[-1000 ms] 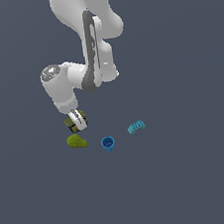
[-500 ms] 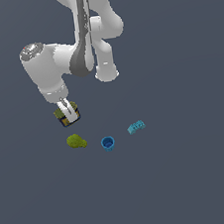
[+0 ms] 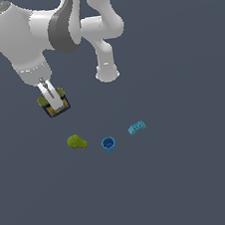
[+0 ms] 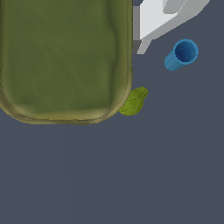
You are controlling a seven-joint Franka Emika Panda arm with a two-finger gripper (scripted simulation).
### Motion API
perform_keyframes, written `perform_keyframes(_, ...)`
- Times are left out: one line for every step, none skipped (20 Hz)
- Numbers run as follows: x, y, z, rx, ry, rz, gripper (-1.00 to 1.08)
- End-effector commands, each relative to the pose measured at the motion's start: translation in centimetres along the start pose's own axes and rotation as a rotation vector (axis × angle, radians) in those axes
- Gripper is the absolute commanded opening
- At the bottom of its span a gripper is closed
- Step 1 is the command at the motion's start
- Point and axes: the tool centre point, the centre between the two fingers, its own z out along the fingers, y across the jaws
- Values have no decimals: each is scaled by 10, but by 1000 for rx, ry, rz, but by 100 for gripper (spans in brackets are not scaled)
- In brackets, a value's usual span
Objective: Pick up a designated object from a clutter of objects.
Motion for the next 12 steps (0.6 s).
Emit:
perform_keyframes(6,0,-26,2,3,0,-100)
perform_keyframes(8,0,-36,2,3,0,-100)
perform_keyframes(10,0,-45,2,3,0,-100)
perform_keyframes(12,0,-54,2,2,0,-100)
perform_keyframes(14,0,-62,2,2,0,-100)
perform_keyframes(16,0,-69,2,2,0,-100)
perform_keyframes(18,0,-76,3,2,-1,-100)
perform_keyframes(20,0,-83,3,2,-1,-100)
perform_keyframes(21,0,-89,3,2,-1,-100)
perform_keyframes(23,0,-95,3,1,-2,-100)
perform_keyframes(24,0,-100,3,1,-2,-100)
perform_keyframes(25,0,-105,3,1,-2,-100)
